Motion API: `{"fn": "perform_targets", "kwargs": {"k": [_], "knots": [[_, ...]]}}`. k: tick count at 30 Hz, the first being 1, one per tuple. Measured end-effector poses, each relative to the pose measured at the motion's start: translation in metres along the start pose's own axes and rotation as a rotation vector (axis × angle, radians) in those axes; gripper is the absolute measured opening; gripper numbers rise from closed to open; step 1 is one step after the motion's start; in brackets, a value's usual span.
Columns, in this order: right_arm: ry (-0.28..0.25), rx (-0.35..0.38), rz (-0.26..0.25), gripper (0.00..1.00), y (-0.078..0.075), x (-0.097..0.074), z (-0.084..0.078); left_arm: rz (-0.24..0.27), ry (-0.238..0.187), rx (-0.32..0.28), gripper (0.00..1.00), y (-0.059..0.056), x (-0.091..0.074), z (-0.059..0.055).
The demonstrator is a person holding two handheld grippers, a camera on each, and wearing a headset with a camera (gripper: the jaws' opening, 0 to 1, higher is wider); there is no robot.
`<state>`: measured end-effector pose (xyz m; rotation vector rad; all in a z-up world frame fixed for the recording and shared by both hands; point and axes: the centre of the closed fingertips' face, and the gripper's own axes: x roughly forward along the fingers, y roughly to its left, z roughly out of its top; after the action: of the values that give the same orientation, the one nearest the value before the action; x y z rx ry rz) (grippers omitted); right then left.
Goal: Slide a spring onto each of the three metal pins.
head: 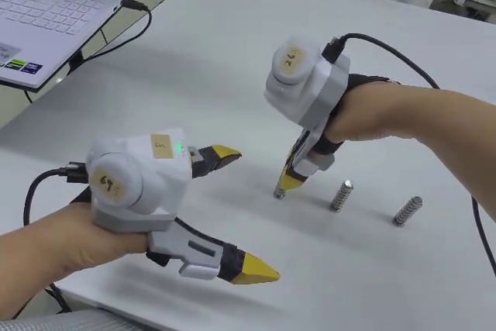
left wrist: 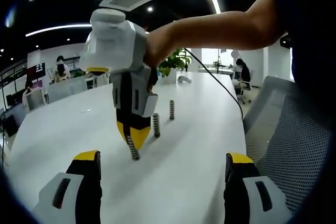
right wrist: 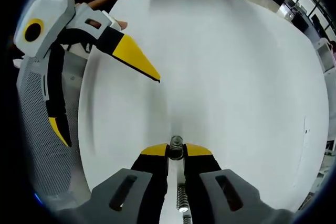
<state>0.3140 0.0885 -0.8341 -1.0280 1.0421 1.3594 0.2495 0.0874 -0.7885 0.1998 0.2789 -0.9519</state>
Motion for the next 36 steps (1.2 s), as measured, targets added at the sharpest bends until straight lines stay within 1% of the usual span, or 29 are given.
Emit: {"fn": "perform_targets", "kwargs": {"k": [6,8,11,15,19,22,24,30,36], "knots": [[-0.003,0.008,-0.006,0.09,-0.002,0.005,0.000,-0.001,0.005,-0.002,0.96,-0.001,0.000,-0.001],[-0.016,0.015,-0.009,0.09,-0.002,0.005,0.002,-0.001,0.006,-0.003,0.96,-0.001,0.000,-0.002],[-0.012,0.013,-0.009,0.09,-0.004,0.006,0.002,-0.004,0.008,-0.002,0.95,-0.001,0.000,-0.002],[-0.016,0.007,-0.008,0.09,-0.002,0.005,0.002,-0.005,0.010,-0.003,0.95,-0.001,0.000,-0.002],[-0.020,0.003,-0.005,0.14,0.002,0.005,0.001,-0.005,0.011,-0.004,0.95,-0.001,0.000,-0.003],[-0.021,0.003,-0.008,0.15,0.004,0.004,-0.001,-0.005,0.011,-0.004,0.95,-0.001,0.000,-0.003],[-0.023,0.002,-0.010,0.16,0.004,0.002,-0.002,-0.005,0.011,-0.005,0.95,-0.001,-0.001,-0.003],[-0.029,-0.005,-0.015,0.23,0.004,-0.002,-0.006,-0.004,0.012,-0.009,0.95,-0.001,0.000,-0.003],[-0.047,0.003,-0.035,0.28,0.000,-0.007,-0.012,-0.007,0.018,-0.010,0.95,-0.002,0.000,-0.004]]}}
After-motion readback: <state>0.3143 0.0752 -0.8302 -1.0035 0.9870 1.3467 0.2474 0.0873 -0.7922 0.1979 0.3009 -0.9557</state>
